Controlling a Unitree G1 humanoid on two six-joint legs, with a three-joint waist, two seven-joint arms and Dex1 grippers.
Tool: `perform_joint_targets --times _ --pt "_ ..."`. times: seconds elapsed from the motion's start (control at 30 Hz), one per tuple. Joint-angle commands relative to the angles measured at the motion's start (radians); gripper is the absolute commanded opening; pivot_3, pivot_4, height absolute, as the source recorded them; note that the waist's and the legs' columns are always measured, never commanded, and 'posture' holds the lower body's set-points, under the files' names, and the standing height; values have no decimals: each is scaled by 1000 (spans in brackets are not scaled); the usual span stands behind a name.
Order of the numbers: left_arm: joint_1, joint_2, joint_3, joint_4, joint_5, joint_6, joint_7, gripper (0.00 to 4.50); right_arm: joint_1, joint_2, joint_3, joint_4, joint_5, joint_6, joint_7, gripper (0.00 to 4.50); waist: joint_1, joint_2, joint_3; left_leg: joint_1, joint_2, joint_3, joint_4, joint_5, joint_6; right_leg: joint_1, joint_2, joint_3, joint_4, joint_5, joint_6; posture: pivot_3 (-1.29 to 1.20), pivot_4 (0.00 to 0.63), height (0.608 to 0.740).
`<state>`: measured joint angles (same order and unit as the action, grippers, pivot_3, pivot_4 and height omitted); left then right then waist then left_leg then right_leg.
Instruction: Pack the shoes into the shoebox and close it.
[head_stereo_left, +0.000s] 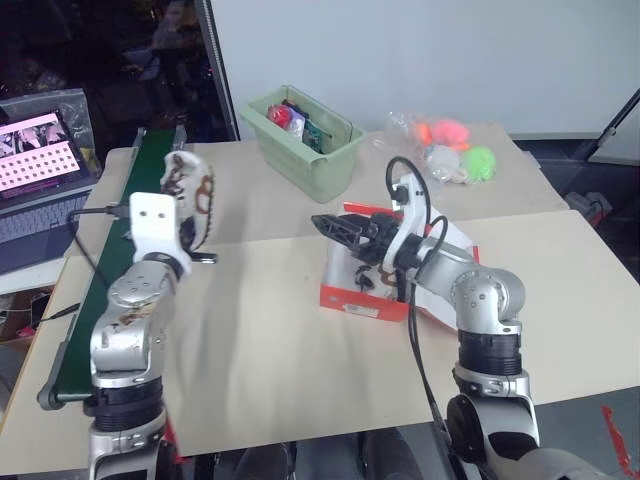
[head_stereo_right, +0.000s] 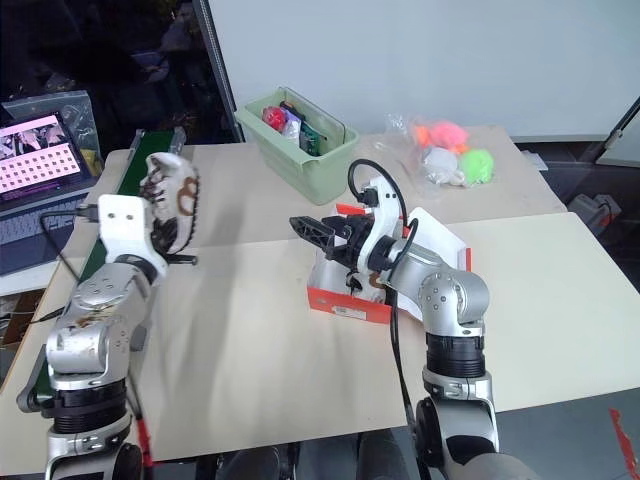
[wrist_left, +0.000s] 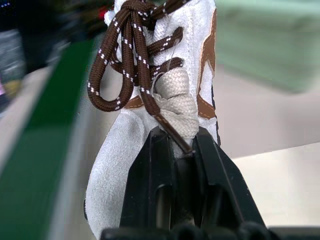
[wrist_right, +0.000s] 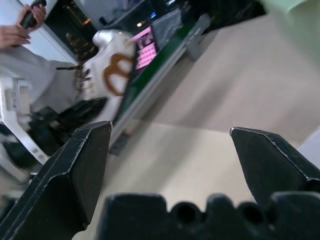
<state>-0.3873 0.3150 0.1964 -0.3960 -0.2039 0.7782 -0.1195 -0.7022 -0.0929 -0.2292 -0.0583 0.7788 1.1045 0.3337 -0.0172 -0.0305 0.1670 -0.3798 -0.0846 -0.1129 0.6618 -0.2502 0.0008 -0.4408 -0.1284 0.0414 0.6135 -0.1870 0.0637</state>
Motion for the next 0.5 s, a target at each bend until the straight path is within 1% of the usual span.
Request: perform_joint_targets --times 0.03,0.1,0.17,0.23,0.33,0.4,0.5 --pt "-38 -98 -19 -100 -138 5 -47 136 -53 27 -54 48 73 72 -55 4500 0 0 0 0 0 1 0 0 0 0 0 0 0 0 0 0 150 740" --pt "-51 -188 1 -131 -318 122 -79 136 -67 33 -50 71 65 63 -59 4500 0 0 0 -1 0 2 0 0 0 0 0 0 0 0 0 0 150 740" --pt "-67 -249 40 -145 -466 218 -81 136 -76 36 -48 89 61 55 -63 4500 -2 0 0 -1 0 2 0 0 0 0 0 0 0 0 0 0 150 740" --pt "-92 -274 89 -142 -554 271 -52 136 -83 39 -54 102 64 49 -70 4500 -11 0 0 -2 0 3 1 0 0 0 0 0 1 0 0 0 150 740" --pt "-107 -237 96 -143 -620 334 -57 136 -96 46 -77 120 71 39 -88 4500 -30 0 0 -1 1 4 2 0 0 0 2 0 2 0 0 0 150 740" --pt "-103 -201 72 -148 -627 349 -70 136 -105 51 -96 131 80 35 -105 4500 -33 0 0 1 3 4 2 0 1 1 3 1 2 0 0 0 150 740" --pt "-100 -182 55 -142 -632 346 -60 136 -111 49 -100 135 80 22 -116 4500 -29 0 0 1 4 5 2 0 1 1 5 1 1 0 0 0 150 740"
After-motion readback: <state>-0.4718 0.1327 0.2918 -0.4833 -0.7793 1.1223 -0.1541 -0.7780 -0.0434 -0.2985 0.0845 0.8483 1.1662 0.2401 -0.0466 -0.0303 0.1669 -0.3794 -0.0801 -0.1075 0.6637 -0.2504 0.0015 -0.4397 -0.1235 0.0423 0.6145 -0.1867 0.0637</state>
